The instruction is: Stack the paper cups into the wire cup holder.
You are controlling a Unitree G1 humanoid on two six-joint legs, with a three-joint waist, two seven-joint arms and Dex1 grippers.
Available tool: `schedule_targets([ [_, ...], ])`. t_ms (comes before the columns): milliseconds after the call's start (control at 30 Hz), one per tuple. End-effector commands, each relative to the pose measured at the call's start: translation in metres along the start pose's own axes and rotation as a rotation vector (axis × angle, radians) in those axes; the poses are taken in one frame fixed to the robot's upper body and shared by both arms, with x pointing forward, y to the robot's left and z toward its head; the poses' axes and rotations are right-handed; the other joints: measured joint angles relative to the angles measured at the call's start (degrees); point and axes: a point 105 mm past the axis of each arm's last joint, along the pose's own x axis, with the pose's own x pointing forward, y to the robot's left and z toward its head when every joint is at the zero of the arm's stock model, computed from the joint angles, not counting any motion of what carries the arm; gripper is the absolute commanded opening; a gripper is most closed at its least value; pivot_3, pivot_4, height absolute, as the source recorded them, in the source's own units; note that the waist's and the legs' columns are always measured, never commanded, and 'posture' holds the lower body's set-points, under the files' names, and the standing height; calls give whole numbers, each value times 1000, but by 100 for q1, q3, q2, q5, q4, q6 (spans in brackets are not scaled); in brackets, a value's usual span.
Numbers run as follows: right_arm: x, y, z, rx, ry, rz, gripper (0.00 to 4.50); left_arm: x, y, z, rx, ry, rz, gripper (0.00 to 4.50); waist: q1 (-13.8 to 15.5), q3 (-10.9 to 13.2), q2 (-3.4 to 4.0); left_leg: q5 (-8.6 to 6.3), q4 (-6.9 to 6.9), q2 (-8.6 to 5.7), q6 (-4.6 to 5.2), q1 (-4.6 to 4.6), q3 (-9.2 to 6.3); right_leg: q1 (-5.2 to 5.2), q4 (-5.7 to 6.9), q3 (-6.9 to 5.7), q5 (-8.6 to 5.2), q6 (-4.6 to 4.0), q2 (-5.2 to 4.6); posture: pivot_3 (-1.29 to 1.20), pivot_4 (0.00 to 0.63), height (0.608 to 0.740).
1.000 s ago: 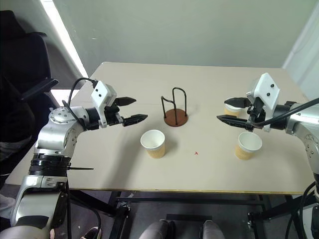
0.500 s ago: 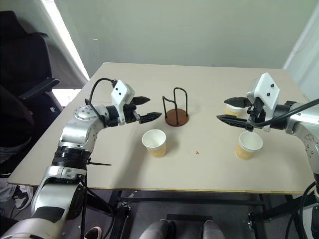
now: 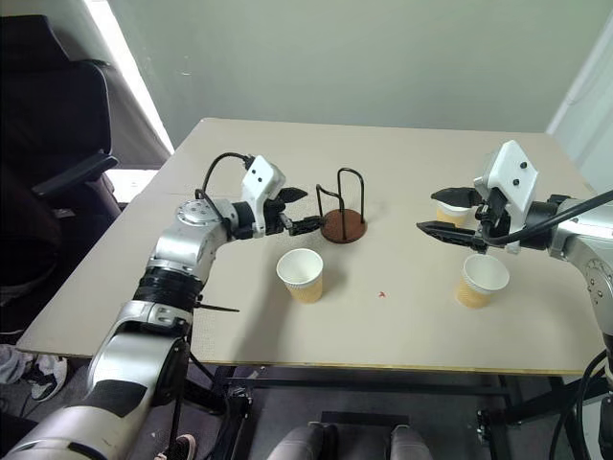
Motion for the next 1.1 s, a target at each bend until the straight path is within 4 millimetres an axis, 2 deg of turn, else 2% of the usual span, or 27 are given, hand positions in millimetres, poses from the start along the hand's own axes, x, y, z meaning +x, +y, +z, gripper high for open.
schedule_targets([
  [33,-8,-4,14,-58,-29,-30,2634,6,-3,15,40,-28,-17,4455,1,0,0,-1,0,0,1,0,0,0,0,0,0,0,0,0,150,740],
  [133,-9,-4,14,-60,-28,-33,2634,12,-6,16,45,-29,-25,4455,4,0,0,4,1,1,10,0,0,0,0,0,0,4,0,0,150,740],
  [200,-9,-4,15,-61,-28,-33,2634,15,-6,17,42,-30,-18,4455,7,0,0,36,0,1,64,0,0,0,1,0,-2,8,1,0,150,740],
  [367,-9,-4,15,-62,-28,-37,2634,23,-6,17,38,-27,-2,4455,11,0,0,36,1,1,64,0,2,0,0,0,-25,52,0,0,150,740],
  [733,-9,-5,17,-66,-26,-39,2634,46,-15,19,-7,-43,-7,4455,38,0,-1,35,3,0,62,-2,4,1,0,2,-18,63,0,0,150,740],
  [1100,-9,-4,16,-67,-22,-41,2634,54,-14,10,-50,-35,18,4455,50,0,0,36,4,0,63,-2,7,1,-1,2,-13,74,0,0,150,740],
])
